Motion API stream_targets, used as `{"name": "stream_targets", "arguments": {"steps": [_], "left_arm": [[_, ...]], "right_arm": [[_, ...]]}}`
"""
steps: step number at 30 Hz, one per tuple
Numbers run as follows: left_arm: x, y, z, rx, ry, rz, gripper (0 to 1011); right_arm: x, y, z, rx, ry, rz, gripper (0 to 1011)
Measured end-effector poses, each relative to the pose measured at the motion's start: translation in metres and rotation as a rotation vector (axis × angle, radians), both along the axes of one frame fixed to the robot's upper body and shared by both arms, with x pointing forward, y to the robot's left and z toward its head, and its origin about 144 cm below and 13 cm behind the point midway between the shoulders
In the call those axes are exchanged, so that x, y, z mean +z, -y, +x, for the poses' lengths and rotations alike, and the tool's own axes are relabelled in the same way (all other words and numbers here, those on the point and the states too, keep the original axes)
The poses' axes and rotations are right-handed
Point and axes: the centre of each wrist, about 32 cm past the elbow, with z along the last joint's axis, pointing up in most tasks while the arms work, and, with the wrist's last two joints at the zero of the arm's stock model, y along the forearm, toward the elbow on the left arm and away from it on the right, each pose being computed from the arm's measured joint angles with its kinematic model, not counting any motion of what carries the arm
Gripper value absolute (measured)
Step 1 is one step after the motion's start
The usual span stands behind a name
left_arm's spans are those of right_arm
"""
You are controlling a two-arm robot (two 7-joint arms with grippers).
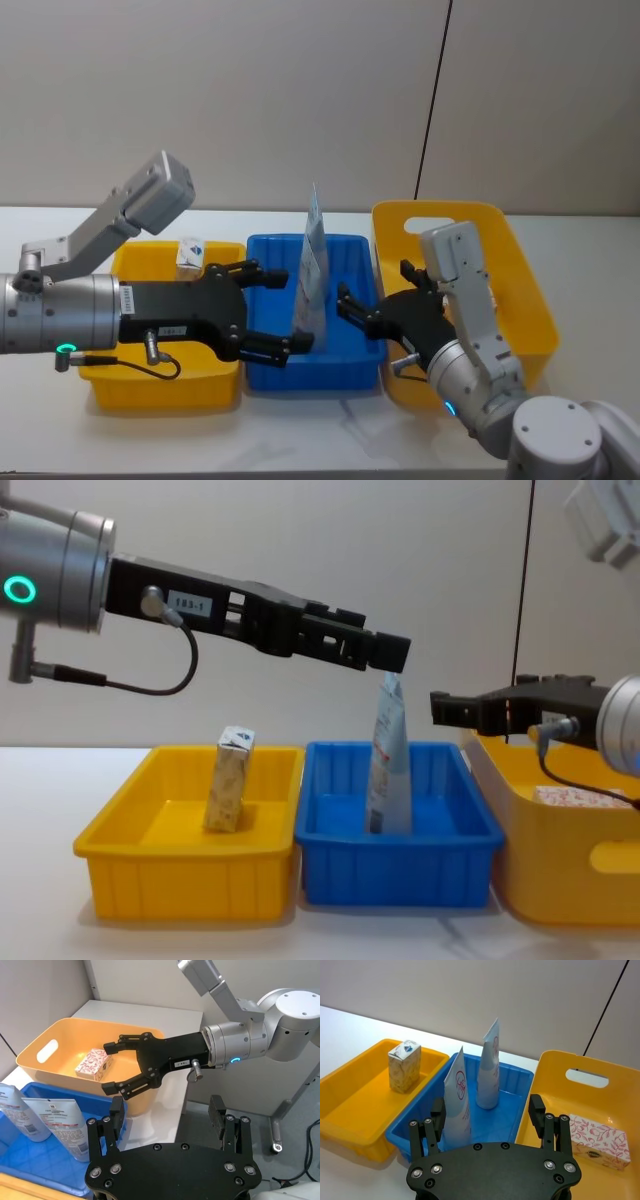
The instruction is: Bimanual collaborative sorting of washing and personal care products
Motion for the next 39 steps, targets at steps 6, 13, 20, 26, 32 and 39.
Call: {"name": "stream_targets", "arguments": {"steps": [6,13,20,26,32,39], "left_arm": [[0.001,-0.002,-0.003,0.008,-0.001,0.003,1001],[0.002,-0.004,-0.004,0.013,-0.001,0.005,1001],[0.002,-0.005,-0.005,0.017,-0.002,0.007,1001],[0.002,-0.005,-0.006,0.018,-0.002,0.007,1001],[0.002,-0.006,-0.006,0.019,-0.002,0.008,1001],[0.002,-0.006,-0.006,0.020,-0.002,0.008,1001]], "right_arm": [[-0.005,-0.006,0.002,0.005,-0.006,-0.004,1004],[-0.010,-0.014,0.005,0.014,-0.012,-0.008,1004],[-0.014,-0.025,0.010,0.029,-0.015,-0.012,1004],[-0.019,-0.037,0.018,0.039,-0.013,-0.017,1004],[-0.022,-0.046,0.027,0.045,-0.008,-0.020,1004],[-0.023,-0.051,0.036,0.046,0.000,-0.023,1004]]}}
